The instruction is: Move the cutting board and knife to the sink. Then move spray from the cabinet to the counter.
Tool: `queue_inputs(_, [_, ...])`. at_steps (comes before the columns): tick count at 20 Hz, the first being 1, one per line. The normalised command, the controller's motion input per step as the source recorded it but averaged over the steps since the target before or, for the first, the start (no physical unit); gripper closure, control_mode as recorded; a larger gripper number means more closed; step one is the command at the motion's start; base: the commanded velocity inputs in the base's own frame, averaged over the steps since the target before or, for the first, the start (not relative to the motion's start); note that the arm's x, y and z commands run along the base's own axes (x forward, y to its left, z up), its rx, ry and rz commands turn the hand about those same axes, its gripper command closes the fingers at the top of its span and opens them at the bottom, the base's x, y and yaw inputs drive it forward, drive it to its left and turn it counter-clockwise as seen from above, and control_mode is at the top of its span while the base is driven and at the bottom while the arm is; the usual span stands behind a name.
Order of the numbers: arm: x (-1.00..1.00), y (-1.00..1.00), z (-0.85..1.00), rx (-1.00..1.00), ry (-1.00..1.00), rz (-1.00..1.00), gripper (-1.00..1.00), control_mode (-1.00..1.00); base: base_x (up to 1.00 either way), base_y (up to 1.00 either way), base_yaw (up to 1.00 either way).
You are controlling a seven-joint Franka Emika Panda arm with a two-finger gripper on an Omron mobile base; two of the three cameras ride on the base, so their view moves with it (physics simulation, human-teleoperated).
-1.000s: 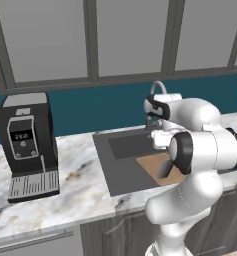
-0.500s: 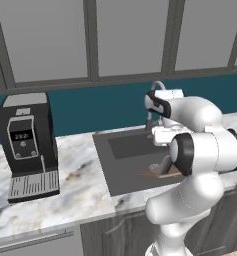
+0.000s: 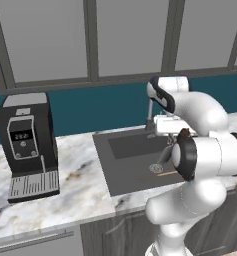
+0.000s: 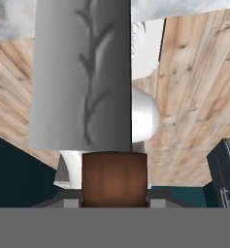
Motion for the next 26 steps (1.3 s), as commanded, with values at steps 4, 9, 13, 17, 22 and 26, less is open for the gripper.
queue_inputs(4, [0.0, 0.0, 0.03, 0.0, -0.03, 0.0, 1.0, -1.0, 0.0, 0.0, 0.0])
queue_inputs(9, [0.0, 0.0, -0.23, 0.0, 0.01, 0.0, 1.0, -1.0, 0.0, 0.0, 0.0])
queue_inputs(13, [0.0, -0.01, -0.54, 0.0, 0.01, 0.0, 1.0, -1.0, 0.0, 0.0, 0.0])
queue_inputs(17, [0.0, 0.0, -0.6, 0.0, 0.0, 0.0, 1.0, -1.0, 0.0, 0.0, 0.0])
queue_inputs(22, [0.06, 0.0, -0.33, 0.0, 0.0, 0.0, 1.0, -1.0, 0.0, 0.0, 0.0])
queue_inputs(26, [0.03, 0.0, -0.22, 0.0, 0.0, 0.0, 1.0, -1.0, 0.0, 0.0, 0.0])
